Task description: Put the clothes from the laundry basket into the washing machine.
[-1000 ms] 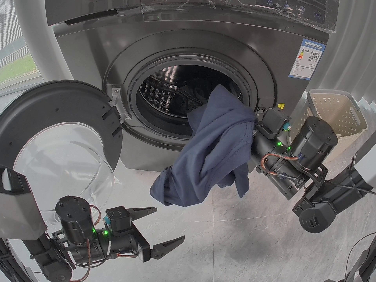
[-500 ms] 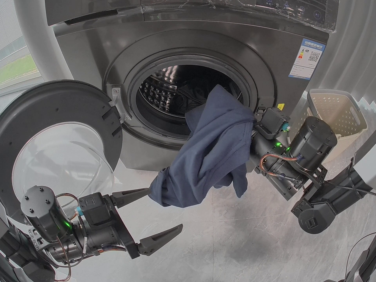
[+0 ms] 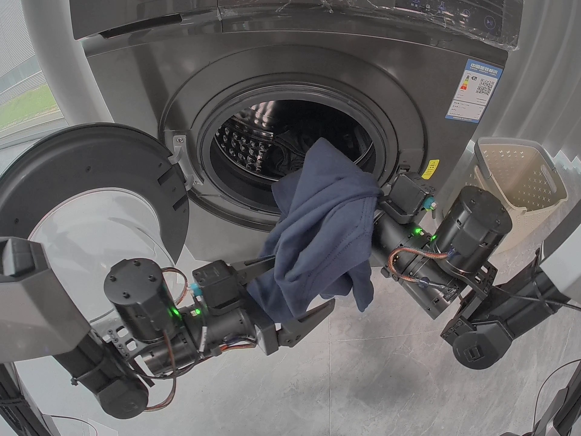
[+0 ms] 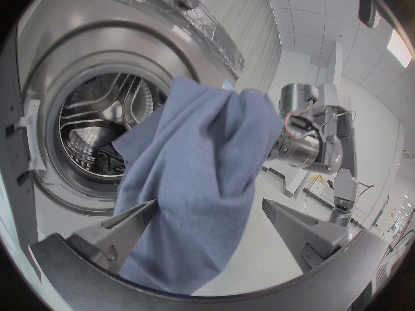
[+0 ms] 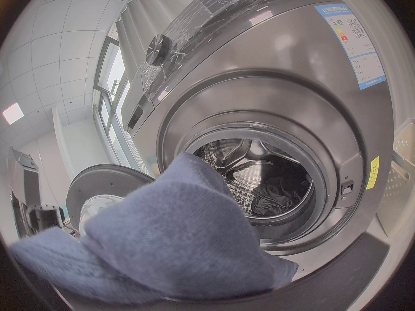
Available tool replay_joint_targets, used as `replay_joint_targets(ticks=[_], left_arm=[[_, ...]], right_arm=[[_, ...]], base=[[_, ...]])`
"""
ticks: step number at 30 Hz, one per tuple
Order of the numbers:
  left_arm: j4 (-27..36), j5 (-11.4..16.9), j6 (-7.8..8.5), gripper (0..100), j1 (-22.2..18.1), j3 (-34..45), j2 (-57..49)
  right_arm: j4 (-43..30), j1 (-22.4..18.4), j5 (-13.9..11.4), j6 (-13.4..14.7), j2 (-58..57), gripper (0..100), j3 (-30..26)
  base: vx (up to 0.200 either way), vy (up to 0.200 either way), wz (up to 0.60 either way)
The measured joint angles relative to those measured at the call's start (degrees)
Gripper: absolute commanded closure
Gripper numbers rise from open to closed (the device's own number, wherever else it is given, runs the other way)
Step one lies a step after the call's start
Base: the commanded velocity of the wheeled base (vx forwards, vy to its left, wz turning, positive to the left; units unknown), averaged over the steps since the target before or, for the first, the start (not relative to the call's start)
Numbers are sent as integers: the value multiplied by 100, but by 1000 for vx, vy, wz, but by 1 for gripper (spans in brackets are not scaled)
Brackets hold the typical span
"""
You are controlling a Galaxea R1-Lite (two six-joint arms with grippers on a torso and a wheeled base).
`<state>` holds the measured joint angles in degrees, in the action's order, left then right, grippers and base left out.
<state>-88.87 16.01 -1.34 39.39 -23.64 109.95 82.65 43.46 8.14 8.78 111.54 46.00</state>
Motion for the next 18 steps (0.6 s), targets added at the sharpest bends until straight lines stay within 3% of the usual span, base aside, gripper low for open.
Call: replay_joint_targets(ticks=[18], left_arm=[[-11, -402, -46, 0, -33, -1324, 1438]], right_arm=[[-22, 202, 61, 20, 22, 100, -52]], base=[[0, 0, 0]])
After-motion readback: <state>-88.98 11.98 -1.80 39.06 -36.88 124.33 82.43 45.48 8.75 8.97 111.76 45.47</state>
